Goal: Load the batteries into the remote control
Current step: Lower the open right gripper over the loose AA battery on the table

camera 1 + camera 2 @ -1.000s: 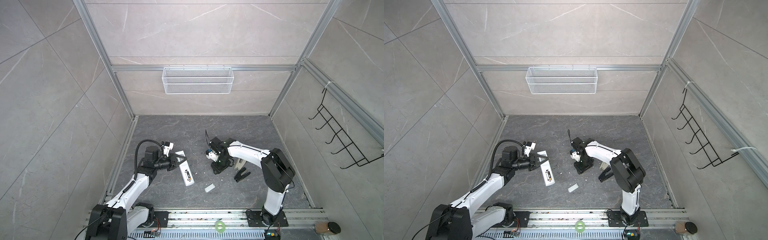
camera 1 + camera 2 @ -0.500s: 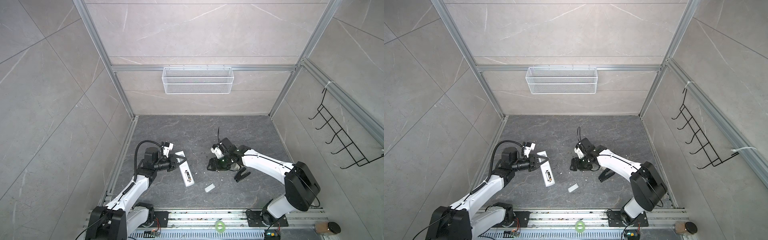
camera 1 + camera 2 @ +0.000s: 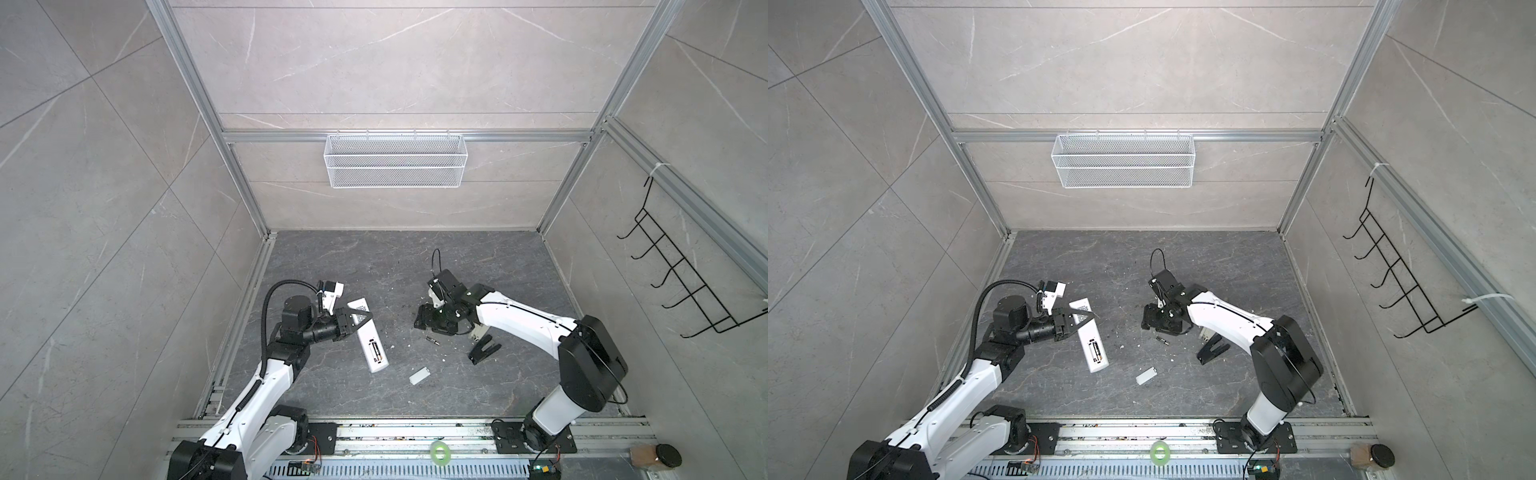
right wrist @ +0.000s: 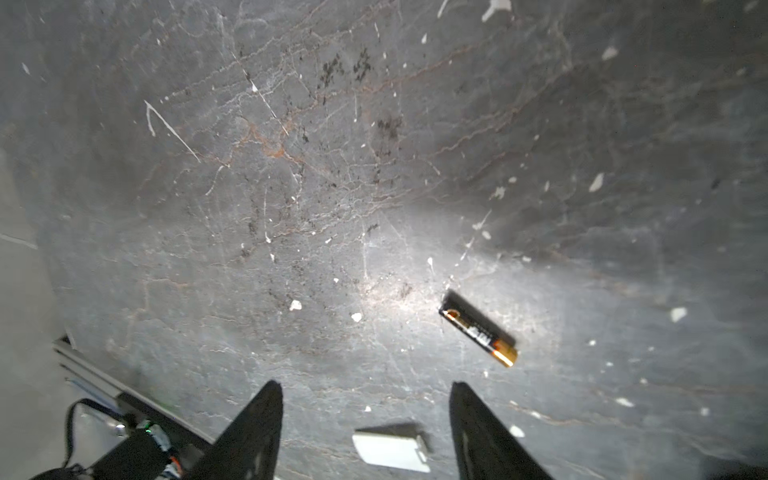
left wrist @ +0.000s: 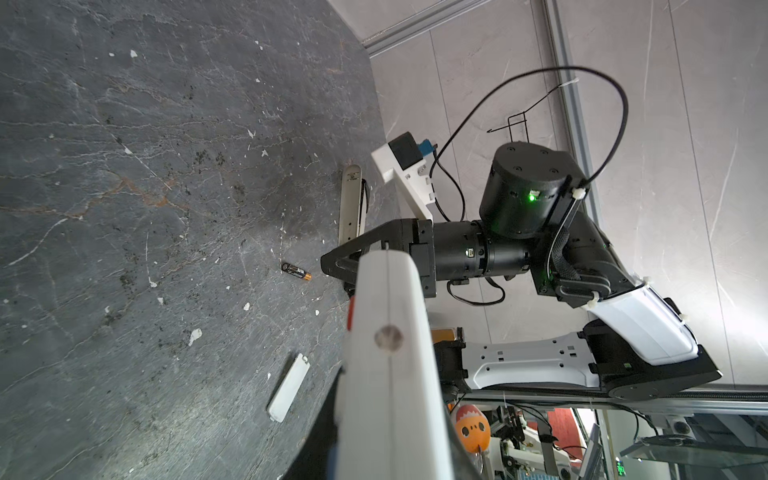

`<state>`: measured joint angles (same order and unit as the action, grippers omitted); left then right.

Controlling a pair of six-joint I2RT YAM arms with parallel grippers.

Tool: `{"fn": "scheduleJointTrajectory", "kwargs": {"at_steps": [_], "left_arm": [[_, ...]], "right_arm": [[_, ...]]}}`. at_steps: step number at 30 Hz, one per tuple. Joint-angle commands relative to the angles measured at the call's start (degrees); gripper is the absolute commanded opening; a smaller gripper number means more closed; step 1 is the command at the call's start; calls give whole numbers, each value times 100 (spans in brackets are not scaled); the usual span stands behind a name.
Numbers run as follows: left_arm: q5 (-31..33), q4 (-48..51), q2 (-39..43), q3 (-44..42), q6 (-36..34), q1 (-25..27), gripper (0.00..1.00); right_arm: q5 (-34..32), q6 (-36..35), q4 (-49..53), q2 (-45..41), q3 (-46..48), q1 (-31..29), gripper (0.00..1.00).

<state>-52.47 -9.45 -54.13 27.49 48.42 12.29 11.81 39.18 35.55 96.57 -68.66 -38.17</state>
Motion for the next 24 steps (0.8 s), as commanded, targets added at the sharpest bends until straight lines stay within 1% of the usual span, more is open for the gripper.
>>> {"fn": "scheduleJointTrajectory", "kwargs": {"at_steps": [1, 5, 9, 14, 18, 24], "left_arm": [[-58, -184, 95, 97, -44, 47, 0], [-37, -180, 86, 107, -52, 54, 0], [-20, -127, 87, 128, -87, 52, 0], [7, -3, 90, 155, -151, 54, 0], [70, 139, 159, 166, -233, 54, 0], [71, 58, 61, 175, -211, 51, 0]], "right_arm": [[-293, -1054, 1039, 463, -461, -40, 66], [-261, -1832, 1455, 866, -914, -56, 66], [-316, -2356, 1772, 1286, -1268, -39, 67], [-32, -2457, 1593, 1662, -1474, -41, 66], [0, -2476, 1540, 1843, -1394, -41, 65], [27, -2523, 1447, 1907, -1220, -50, 65]]}}
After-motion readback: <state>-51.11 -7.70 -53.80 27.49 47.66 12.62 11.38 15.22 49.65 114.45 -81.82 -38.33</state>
